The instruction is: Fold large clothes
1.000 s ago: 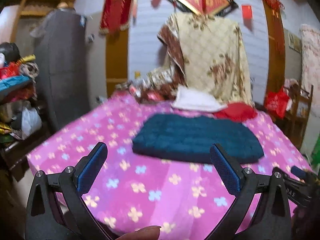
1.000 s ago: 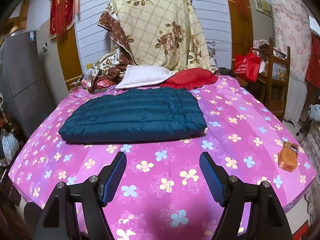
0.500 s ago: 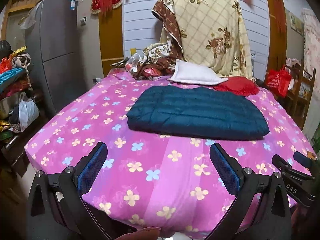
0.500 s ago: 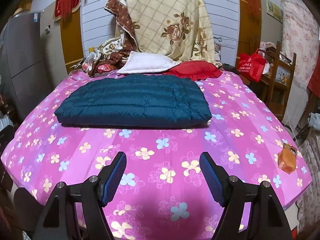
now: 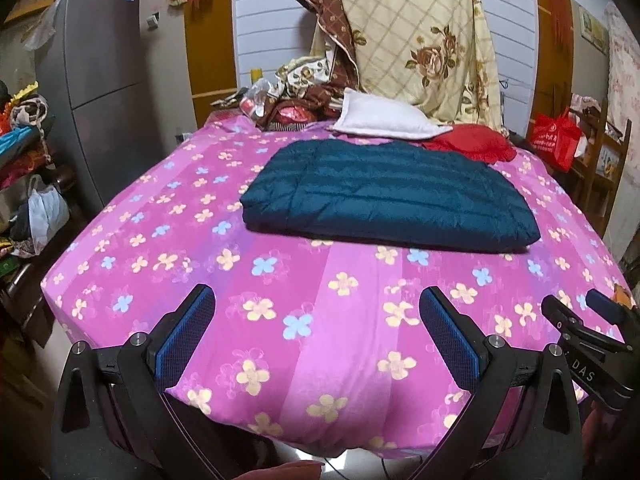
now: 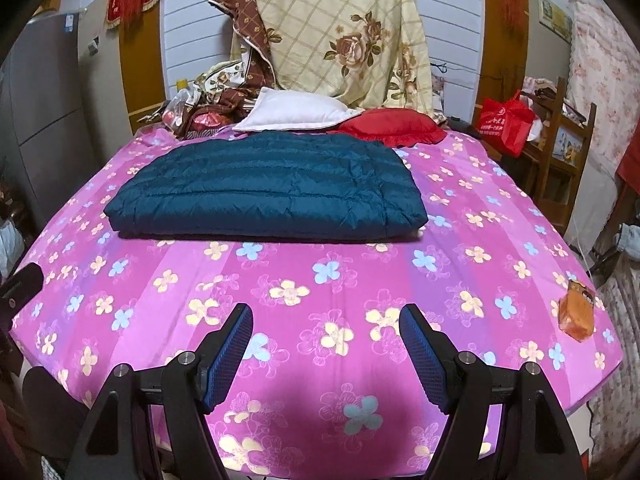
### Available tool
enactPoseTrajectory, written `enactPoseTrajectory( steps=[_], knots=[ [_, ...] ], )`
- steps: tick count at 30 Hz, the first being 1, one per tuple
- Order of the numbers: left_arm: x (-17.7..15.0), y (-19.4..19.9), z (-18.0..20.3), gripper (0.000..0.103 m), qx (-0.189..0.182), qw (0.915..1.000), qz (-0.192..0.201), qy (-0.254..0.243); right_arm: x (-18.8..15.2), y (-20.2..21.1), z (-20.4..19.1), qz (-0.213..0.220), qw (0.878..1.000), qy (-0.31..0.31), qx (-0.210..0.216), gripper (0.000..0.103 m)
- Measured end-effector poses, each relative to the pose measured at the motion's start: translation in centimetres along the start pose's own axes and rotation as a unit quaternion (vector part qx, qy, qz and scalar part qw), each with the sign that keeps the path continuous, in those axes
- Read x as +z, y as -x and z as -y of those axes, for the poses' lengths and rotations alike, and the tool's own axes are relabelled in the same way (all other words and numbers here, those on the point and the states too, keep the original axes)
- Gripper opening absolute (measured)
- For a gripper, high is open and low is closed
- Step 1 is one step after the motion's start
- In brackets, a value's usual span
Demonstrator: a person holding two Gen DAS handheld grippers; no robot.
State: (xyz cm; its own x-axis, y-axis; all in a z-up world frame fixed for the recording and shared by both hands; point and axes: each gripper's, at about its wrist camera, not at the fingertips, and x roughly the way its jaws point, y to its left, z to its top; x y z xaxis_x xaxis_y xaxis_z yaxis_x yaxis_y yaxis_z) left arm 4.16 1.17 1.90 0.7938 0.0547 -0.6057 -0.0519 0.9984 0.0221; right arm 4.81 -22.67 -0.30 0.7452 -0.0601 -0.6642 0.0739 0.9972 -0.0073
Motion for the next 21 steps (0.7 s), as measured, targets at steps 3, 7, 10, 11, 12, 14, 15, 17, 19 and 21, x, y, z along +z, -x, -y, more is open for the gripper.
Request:
enactPoseTrajectory(
  steps=[3, 7, 10, 11, 12, 14, 15, 17, 19, 21],
  knots=[
    [-0.1, -0.3, 0.1, 0.102, -0.001, 1.0, -0.007, -0.003, -0.1, -0.1, -0.1, -0.002, 1.0, 0.002, 0.0, 0.073],
    [-0.3, -0.5, 0.3, 0.102, -0.002, 0.9999, -0.011, -0.007, -0.1, -0.2, -0.3, -0.007, 1.0, 0.002, -0.003, 0.073],
    [-0.4, -0.7, 0.3, 0.102, -0.003, 0.9998, -0.015, -0.009, -0.2, -0.4, -0.2, -0.012, 1.0, 0.001, -0.003, 0.073],
    [-0.4, -0.7, 0.4, 0.102, -0.003, 0.9998, -0.017, -0.01, -0.2, -0.4, -0.2, -0.013, 1.0, 0.0, -0.003, 0.073],
    [-0.4, -0.8, 0.4, 0.102, -0.003, 0.9998, -0.018, -0.01, -0.3, -0.5, -0.2, -0.014, 1.0, 0.0, -0.003, 0.073],
    [-0.5, -0.8, 0.4, 0.102, -0.003, 0.9997, -0.02, -0.011, -0.3, -0.5, -0.3, -0.015, 1.0, -0.001, -0.003, 0.073],
    [-0.5, -0.8, 0.4, 0.102, -0.003, 0.9998, -0.019, -0.01, -0.3, -0.5, -0.3, -0.016, 1.0, -0.001, -0.003, 0.073],
    [-0.7, -1.0, 0.5, 0.102, -0.004, 0.9997, -0.022, -0.012, -0.4, -0.5, -0.3, -0.017, 1.0, -0.001, -0.003, 0.073],
    [-0.8, -1.1, 0.5, 0.102, -0.006, 0.9996, -0.024, -0.013, -0.5, -0.6, -0.5, -0.02, 1.0, 0.001, -0.002, 0.073],
    [-0.9, -1.3, 0.6, 0.102, -0.006, 0.9995, -0.028, -0.013, -0.6, -0.7, -0.7, -0.022, 1.0, 0.004, -0.001, 0.073]
  ],
)
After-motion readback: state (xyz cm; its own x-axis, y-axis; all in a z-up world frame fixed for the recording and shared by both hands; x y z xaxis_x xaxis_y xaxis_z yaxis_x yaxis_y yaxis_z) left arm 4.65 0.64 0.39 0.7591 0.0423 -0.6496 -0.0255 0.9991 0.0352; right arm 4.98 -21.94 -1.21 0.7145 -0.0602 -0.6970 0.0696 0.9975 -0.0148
